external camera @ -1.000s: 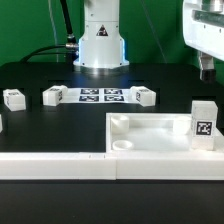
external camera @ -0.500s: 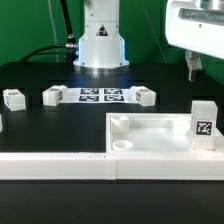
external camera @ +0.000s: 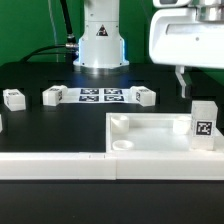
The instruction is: Assemble square table
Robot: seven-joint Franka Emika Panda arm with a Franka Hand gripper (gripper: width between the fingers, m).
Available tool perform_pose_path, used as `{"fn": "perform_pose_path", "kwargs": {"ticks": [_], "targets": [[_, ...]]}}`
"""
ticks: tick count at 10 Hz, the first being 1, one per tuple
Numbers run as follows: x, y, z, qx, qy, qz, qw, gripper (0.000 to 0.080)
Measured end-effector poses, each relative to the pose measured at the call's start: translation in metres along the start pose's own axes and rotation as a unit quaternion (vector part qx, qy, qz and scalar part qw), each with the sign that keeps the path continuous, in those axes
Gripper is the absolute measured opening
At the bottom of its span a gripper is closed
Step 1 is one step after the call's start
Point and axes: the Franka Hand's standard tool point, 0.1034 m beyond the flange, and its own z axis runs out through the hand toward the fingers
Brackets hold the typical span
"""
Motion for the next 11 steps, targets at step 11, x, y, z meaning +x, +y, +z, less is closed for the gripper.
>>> {"fn": "perform_pose_path", "kwargs": {"ticks": [11], "targets": [[0.002, 0.009, 0.013, -0.024, 0.006, -0.29, 0.957, 0.0649]]}}
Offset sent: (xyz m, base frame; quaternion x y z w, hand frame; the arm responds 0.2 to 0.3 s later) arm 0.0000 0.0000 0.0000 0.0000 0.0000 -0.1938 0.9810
